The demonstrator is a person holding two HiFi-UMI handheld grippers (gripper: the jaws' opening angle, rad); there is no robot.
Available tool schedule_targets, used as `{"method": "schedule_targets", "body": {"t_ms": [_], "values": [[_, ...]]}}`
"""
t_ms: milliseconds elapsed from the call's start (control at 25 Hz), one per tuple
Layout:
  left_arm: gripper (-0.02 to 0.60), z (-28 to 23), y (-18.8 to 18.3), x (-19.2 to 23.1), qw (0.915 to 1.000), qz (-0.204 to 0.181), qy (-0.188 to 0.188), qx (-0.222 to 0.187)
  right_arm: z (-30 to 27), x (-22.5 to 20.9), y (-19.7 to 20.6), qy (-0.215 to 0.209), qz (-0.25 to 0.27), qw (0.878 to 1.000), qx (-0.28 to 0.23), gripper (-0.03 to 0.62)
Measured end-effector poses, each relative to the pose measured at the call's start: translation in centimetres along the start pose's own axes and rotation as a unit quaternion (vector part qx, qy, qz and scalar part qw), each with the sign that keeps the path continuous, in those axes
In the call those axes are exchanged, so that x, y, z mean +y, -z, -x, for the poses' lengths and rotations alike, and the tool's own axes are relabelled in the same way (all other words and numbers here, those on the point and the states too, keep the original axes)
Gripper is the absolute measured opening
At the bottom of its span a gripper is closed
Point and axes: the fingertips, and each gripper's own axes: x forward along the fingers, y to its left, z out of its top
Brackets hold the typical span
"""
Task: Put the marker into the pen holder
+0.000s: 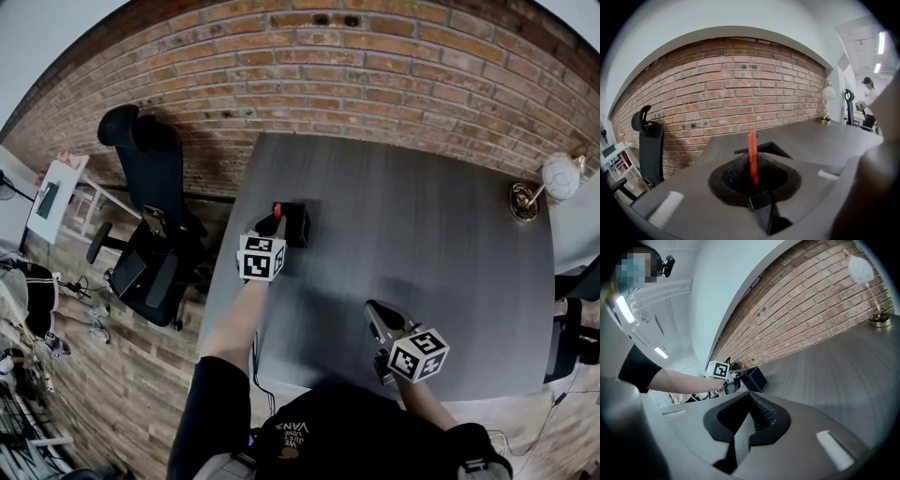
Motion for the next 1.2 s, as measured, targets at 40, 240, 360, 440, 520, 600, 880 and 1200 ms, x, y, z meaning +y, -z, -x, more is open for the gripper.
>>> {"method": "schedule_targets", "body": {"t_ms": [40, 240, 360, 440, 520, 600, 880, 1200], "values": [[0.095, 0.0, 0.0, 0.0, 1.0000, -0.003, 0.001, 0.001, 0.0, 0.1, 0.0, 0.000, 0.001, 1.000, 0.000, 0.000], [0.095, 0.0, 0.0, -0.1, 1.0000, -0.005, 0.007, 0.003, 0.0, 0.0, -0.1, 0.001, 0.002, 1.000, -0.001, 0.000], [0.095, 0.0, 0.0, 0.0, 1.0000, -0.004, 0.004, 0.003, 0.1, 0.1, -0.1, 0.002, 0.001, 1.000, -0.001, 0.000], [0.095, 0.0, -0.1, 0.0, 1.0000, -0.003, 0.004, 0.002, 0.1, 0.1, -0.1, 0.002, 0.001, 1.000, -0.003, 0.000], [0.095, 0.1, -0.1, -0.1, 1.0000, 0.000, 0.007, 0.002, 0.2, 0.1, -0.1, 0.003, 0.001, 1.000, -0.003, 0.000], [0.095, 0.1, 0.0, -0.2, 0.9999, 0.001, 0.013, 0.004, 0.2, 0.1, -0.1, 0.004, 0.001, 1.000, -0.003, 0.000], [0.095, 0.7, -0.3, -0.2, 0.9999, 0.001, 0.017, 0.002, 0.4, 0.3, -0.4, 0.003, 0.004, 1.000, -0.006, 0.000], [0.095, 3.7, -3.1, -0.6, 0.9985, 0.004, 0.024, -0.049, 0.7, 1.6, -0.7, -0.009, 0.016, 1.000, -0.012, 0.000]]}}
